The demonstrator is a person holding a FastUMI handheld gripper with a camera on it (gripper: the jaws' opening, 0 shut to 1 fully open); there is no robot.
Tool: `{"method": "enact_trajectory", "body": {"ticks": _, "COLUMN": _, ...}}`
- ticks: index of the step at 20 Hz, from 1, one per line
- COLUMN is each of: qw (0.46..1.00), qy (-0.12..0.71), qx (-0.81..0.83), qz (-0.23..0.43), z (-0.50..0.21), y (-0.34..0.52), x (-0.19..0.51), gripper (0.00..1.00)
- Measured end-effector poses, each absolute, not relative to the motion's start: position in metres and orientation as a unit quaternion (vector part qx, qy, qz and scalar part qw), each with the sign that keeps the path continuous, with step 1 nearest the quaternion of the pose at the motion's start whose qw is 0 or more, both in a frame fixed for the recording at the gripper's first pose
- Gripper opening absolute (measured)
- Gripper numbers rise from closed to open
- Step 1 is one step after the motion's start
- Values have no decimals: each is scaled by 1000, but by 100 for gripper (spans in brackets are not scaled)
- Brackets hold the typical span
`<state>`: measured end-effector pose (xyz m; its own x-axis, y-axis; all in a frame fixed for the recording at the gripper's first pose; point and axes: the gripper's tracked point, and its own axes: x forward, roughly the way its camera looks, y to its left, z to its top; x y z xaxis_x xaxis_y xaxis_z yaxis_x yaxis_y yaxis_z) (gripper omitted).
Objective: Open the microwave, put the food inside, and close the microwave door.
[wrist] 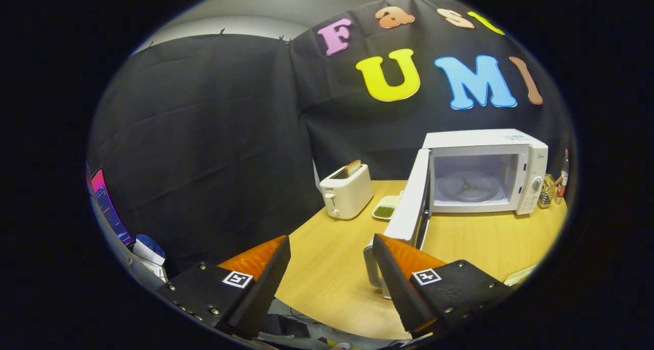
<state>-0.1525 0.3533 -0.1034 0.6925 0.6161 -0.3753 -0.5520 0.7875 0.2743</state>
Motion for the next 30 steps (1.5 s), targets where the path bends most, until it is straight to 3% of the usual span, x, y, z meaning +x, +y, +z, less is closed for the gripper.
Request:
{"method": "enact_trajectory", "body": {"ticks": 5, "qw": 946, "qy": 200, "qx": 76, "qz": 242, "z": -87, "y": 283, "x": -118, "gripper": 98}}
{"method": "enact_trajectory", "body": {"ticks": 17, "qw": 968, "qy": 243, "qx": 48, "qz": 45, "z": -144, "y": 92, "x": -84, "gripper": 98}}
{"method": "enact_trajectory", "body": {"ticks": 30, "qw": 921, "qy": 386, "qx": -16, "qz": -38, "z": -280, "y": -7, "x": -116, "gripper": 98}}
